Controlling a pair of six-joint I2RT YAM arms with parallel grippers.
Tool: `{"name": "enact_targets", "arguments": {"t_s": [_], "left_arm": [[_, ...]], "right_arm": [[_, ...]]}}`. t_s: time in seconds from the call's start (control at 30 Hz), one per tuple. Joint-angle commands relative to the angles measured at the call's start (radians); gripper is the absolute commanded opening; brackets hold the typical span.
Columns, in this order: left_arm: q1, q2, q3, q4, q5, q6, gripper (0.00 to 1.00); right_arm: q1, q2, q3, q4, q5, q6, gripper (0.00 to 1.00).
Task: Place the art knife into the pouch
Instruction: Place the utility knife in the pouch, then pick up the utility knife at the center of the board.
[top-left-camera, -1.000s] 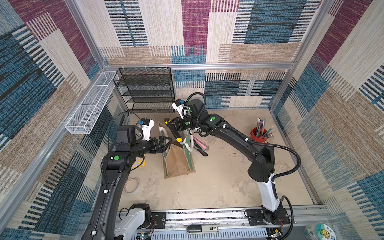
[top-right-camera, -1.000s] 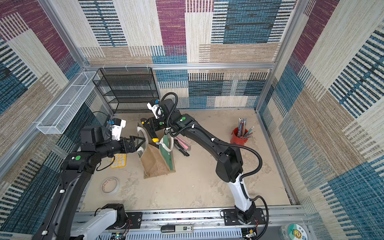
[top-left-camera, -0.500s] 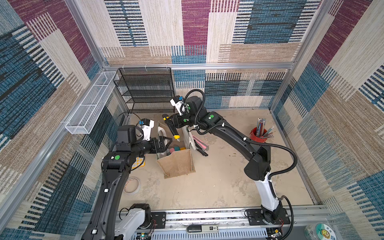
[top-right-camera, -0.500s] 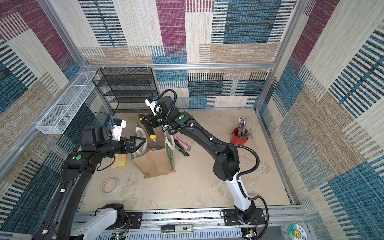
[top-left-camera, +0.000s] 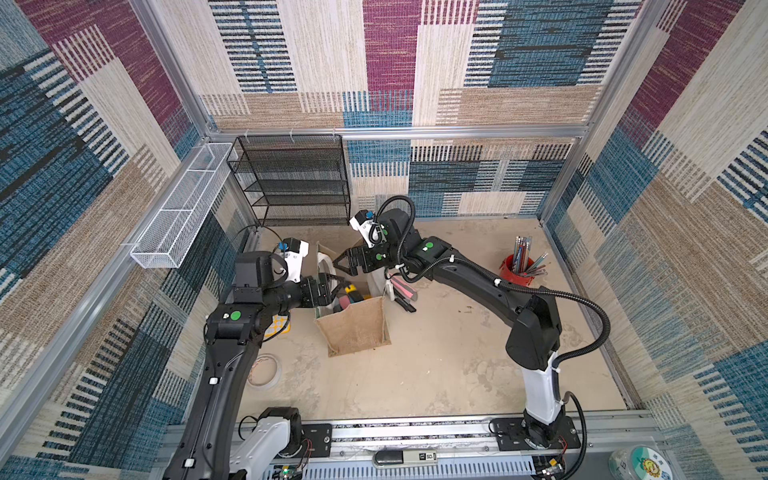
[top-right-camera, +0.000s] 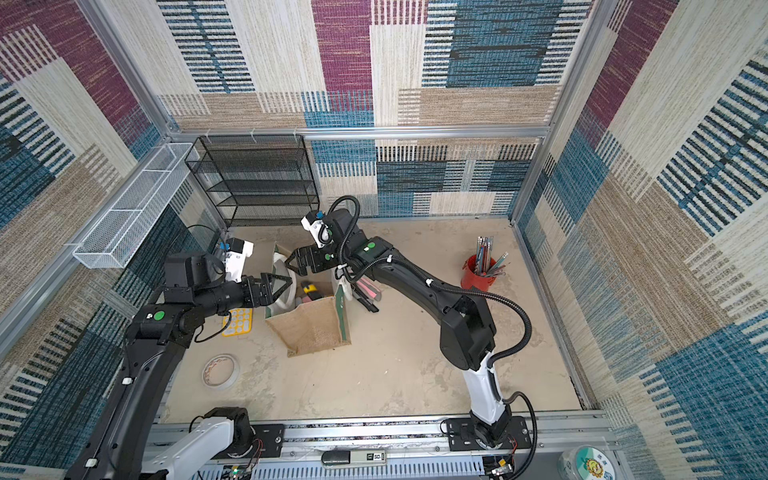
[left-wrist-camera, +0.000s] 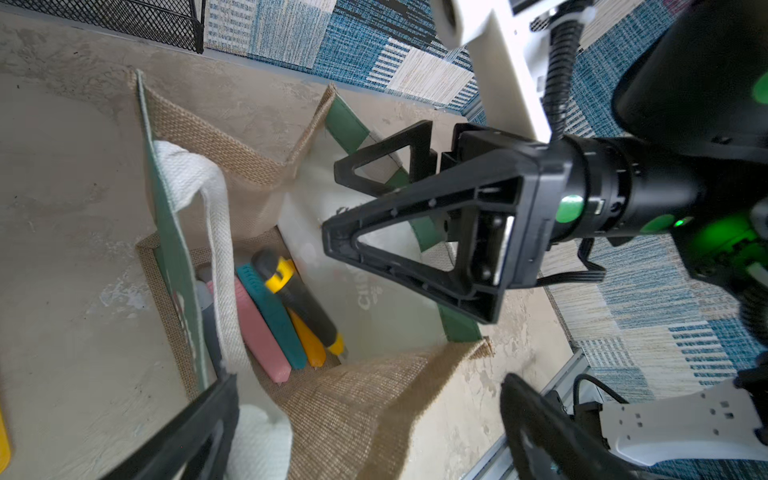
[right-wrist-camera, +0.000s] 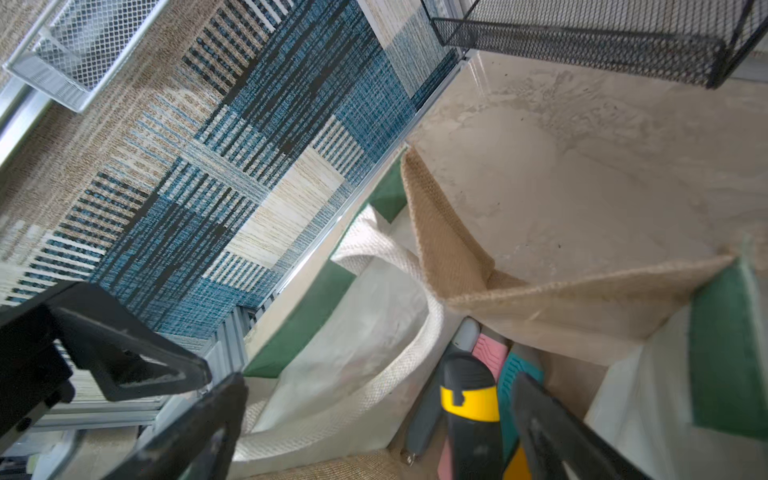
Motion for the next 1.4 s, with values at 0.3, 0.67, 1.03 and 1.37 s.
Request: {"name": "enact_targets", "arguments": {"t_s": [0.3, 0.67, 1.03, 1.37], "left_arm": [[0.001, -0.007, -0.003, 0.023, 0.010, -0.003, 0.99], [0.000, -0.011, -0.009, 0.024, 0.015, -0.003, 0.99], [0.001, -0.005, -0.012, 0.018, 0.006, 0.001, 0.99], [0.001, 0.007, -0.012, 0.020, 0.006, -0.006, 0.99]], "right_arm": [[-0.056, -0.149, -0.038, 0.000, 0.288, -0.135, 1.00], [-0.242, -0.254, -0.399, 0.136, 0.305, -0.030, 0.64], [-0.242, -0.109, -0.546, 0.271, 0.141, 0.028, 0.41], [-0.232, -0.013, -0.537, 0.274, 0.113, 0.008, 0.41]]}}
